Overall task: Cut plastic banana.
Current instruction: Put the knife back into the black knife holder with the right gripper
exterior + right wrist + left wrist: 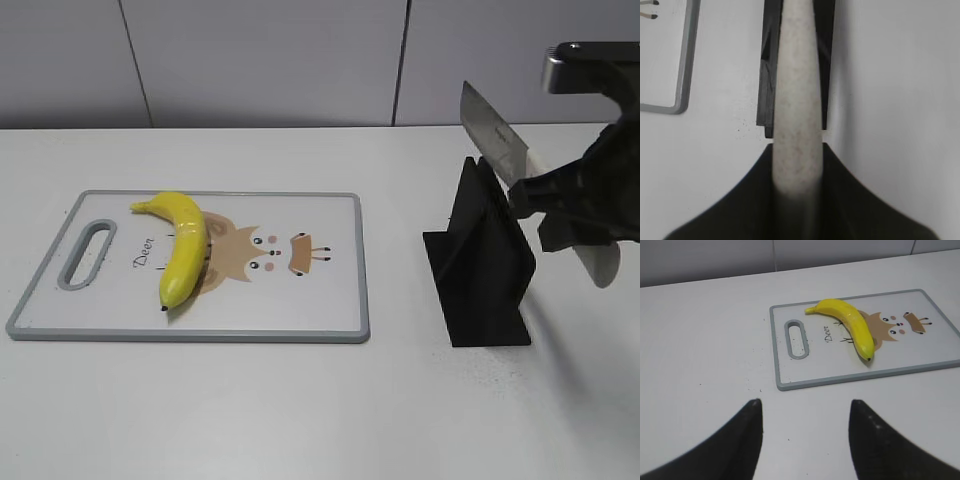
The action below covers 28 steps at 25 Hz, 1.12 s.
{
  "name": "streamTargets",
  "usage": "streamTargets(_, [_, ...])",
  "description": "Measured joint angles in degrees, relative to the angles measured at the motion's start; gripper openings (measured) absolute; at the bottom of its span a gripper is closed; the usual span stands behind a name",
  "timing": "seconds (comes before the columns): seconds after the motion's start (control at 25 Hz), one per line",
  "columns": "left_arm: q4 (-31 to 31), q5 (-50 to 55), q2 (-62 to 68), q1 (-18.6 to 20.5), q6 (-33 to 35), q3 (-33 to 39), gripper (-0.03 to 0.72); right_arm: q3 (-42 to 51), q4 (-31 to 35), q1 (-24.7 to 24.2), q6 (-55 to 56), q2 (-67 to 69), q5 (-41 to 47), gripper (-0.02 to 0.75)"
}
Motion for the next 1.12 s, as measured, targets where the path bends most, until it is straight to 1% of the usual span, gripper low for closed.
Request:
streamTargets(0.64, [0.05, -0.01, 0.0, 0.0, 0.0, 0.0, 0.529, 0.0, -0.34, 0.0, 0.72, 0.23, -0.13, 0.181])
streamTargets(1.12, [0.05, -0.01, 0.0, 0.0, 0.0, 0.0, 0.529, 0.0, 0.88, 0.0, 0.78, 5.75, -0.53, 0.181])
